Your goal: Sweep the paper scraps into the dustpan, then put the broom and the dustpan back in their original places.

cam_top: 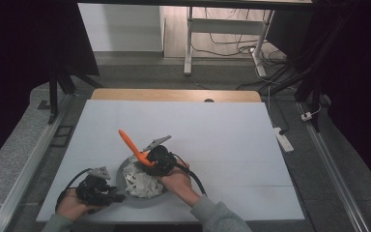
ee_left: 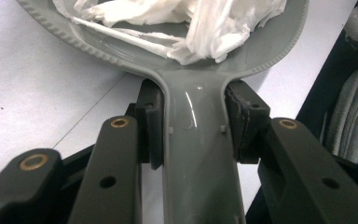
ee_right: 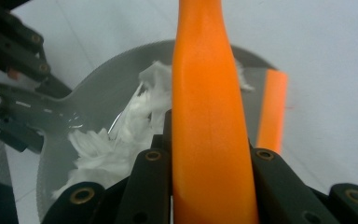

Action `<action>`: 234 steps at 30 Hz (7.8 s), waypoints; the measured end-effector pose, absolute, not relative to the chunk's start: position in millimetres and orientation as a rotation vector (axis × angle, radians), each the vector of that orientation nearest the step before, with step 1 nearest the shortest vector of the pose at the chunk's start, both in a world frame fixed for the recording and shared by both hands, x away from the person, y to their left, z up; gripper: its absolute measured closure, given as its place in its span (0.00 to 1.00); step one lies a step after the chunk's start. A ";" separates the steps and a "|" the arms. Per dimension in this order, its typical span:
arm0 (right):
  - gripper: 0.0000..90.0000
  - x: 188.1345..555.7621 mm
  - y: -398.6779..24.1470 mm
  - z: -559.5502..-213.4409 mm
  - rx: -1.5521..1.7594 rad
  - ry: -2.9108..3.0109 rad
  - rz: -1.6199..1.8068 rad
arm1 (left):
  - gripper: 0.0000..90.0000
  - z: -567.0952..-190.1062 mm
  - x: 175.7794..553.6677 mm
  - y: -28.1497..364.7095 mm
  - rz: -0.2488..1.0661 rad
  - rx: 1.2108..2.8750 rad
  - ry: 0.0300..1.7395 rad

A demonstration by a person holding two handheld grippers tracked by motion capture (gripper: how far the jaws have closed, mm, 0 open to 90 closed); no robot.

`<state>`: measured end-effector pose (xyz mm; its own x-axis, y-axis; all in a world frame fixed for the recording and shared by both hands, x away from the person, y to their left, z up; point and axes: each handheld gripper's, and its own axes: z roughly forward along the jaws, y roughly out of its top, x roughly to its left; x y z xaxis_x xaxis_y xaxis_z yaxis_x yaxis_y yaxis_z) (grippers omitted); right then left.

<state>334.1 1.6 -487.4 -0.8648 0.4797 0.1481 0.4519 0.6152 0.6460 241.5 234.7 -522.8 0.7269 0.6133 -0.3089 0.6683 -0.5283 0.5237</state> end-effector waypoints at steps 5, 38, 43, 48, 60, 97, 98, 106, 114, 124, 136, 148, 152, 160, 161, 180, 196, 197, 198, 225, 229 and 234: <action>0.85 343.5 -19.5 -475.9 0.871 2.717 1.130 | 0.68 -523.3 241.7 235.2 -0.116 2.292 0.965; 0.85 355.7 -70.7 -469.0 0.957 2.609 1.216 | 0.68 -517.8 241.0 239.3 -0.048 2.233 1.003; 0.85 353.1 -79.7 -465.6 0.946 2.600 1.242 | 0.68 -515.2 240.9 240.3 -0.023 2.210 1.021; 0.85 350.6 -94.6 -459.6 0.938 2.587 1.275 | 0.68 -513.0 240.8 242.3 -0.001 2.167 1.049; 0.85 346.1 -134.6 -455.2 0.942 2.560 1.302 | 0.68 -508.0 241.7 241.9 0.064 2.078 1.129; 0.85 326.9 -222.7 -459.3 1.054 2.482 1.278 | 0.68 -506.6 243.6 263.7 0.188 1.850 1.375; 0.85 326.3 -223.6 -459.7 1.055 2.484 1.277 | 0.68 -506.8 243.8 263.6 0.189 1.846 1.381; 0.85 324.8 -228.8 -459.8 1.068 2.501 1.266 | 0.68 -506.0 243.4 259.7 0.205 1.822 1.430; 0.85 326.6 -226.3 -459.7 1.041 2.522 1.262 | 0.68 -505.8 249.6 245.3 0.241 1.805 1.479; 0.85 334.2 -227.8 -463.5 1.057 2.575 1.293 | 0.68 -507.0 253.5 234.4 0.281 1.766 1.531; 0.85 335.7 -226.6 -468.3 1.106 2.558 1.270 | 0.68 -513.8 258.3 231.7 0.305 1.691 1.622; 0.85 346.7 -218.5 -484.2 1.152 2.612 1.208 | 0.68 -522.0 265.9 231.4 0.307 1.685 1.685; 0.85 352.2 -216.4 -490.5 1.168 2.637 1.181 | 0.68 -522.9 269.3 229.0 0.311 1.668 1.711; 0.85 365.3 -218.1 -501.3 1.241 2.640 1.130 | 0.68 -528.9 277.8 223.6 0.295 1.673 1.740; 0.85 366.8 -219.6 -502.1 1.252 2.635 1.131 | 0.68 -529.3 278.2 223.2 0.293 1.673 1.741; 0.66 379.9 -228.9 -509.0 1.274 2.616 1.016 | 0.67 -533.0 280.3 219.4 0.289 1.707 1.736; 0.50 385.7 -233.6 -508.2 1.341 2.591 0.959 | 0.50 -532.2 279.3 218.5 0.277 1.709 1.691; 0.49 386.0 -234.1 -508.1 1.344 2.588 0.954 | 0.47 -531.9 279.1 218.7 0.275 1.706 1.687; 0.47 386.1 -234.7 -507.8 1.351 2.580 0.947 | 0.45 -531.8 279.1 218.8 0.270 1.708 1.680; 0.46 356.6 -255.1 -482.4 1.208 2.489 1.071 | 0.28 -509.2 249.7 230.4 0.382 1.882 1.487; 0.46 348.2 -253.0 -482.5 1.128 2.516 1.088 | 0.31 -506.8 247.1 229.7 0.362 1.919 1.427; 0.46 336.6 -248.4 -484.3 1.025 2.548 1.088 | 0.34 -504.2 243.0 222.9 0.347 1.992 1.319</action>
